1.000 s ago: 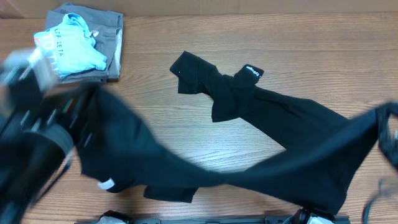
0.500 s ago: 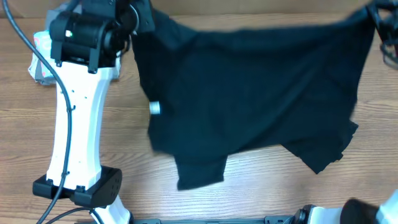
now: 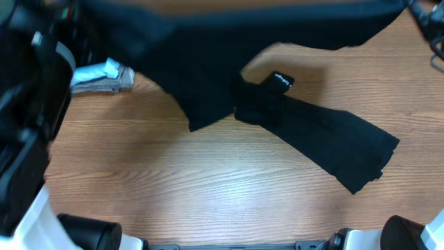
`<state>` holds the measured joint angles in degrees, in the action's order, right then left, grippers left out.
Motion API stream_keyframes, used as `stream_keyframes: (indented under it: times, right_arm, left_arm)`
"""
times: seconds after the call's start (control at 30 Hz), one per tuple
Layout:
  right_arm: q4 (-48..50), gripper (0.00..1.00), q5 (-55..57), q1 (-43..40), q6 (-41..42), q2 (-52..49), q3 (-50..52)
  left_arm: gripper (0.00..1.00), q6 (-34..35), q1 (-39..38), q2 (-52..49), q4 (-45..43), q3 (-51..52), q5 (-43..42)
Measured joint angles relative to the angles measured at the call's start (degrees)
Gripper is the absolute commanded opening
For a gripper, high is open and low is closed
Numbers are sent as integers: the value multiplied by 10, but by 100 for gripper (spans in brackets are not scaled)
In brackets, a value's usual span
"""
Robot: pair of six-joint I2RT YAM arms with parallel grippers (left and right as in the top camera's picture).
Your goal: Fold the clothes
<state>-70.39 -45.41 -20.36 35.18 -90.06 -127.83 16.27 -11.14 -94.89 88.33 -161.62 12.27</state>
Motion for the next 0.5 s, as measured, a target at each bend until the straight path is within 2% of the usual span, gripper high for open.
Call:
stream_keyframes:
  times: [0.1, 0.33, 0.37, 0.4, 0.5]
  right_arm:
    - [-92, 4, 64, 21, -40, -9, 0]
    - [-211, 4, 191, 66, -82, -63, 0]
    - [-221, 9, 208, 70, -85, -70, 0]
    - [-230, 19, 224, 74, -86, -77, 0]
    - [-252, 24, 270, 85, -93, -92, 0]
  left_arm:
    - [4, 0, 0, -10, 75, 18, -4]
    - [4, -2, 0, -133, 80, 190, -89]
    - [4, -2, 0, -151, 81, 213, -99]
    - [4, -2, 0, -166, 81, 233, -108]
    - [4, -2, 0, -188, 82, 276, -130]
